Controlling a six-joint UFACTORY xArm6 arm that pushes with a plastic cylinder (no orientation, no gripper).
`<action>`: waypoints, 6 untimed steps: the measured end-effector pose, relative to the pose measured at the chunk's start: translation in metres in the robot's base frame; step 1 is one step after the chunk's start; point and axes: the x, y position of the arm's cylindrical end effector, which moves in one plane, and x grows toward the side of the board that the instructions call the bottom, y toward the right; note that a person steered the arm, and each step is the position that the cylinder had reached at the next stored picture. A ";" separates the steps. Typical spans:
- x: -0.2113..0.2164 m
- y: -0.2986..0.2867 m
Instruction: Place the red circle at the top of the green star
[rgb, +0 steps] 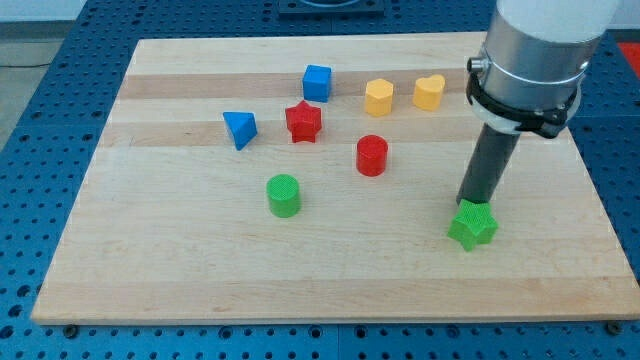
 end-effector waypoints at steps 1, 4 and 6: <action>0.000 0.000; -0.090 -0.017; -0.121 -0.096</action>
